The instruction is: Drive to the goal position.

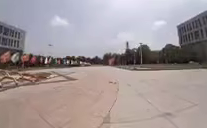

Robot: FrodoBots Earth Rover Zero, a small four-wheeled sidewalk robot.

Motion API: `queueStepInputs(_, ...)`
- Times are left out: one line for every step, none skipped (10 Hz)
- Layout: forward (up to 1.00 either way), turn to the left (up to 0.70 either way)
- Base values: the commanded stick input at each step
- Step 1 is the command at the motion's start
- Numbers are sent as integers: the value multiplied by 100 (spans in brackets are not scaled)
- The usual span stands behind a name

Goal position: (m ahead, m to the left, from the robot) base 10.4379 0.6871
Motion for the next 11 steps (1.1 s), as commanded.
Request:
queueStepInputs(100, 0)
queueStepInputs(100, 0)
queueStepInputs(100, 0)
queueStepInputs(100, 0)
queueStepInputs(100, 0)
queueStepInputs(100, 0)
queueStepInputs(100, 0)
queueStepInputs(100, 0)
queueStepInputs(100, 0)
queueStepInputs(100, 1)
queueStepInputs(100, 6)
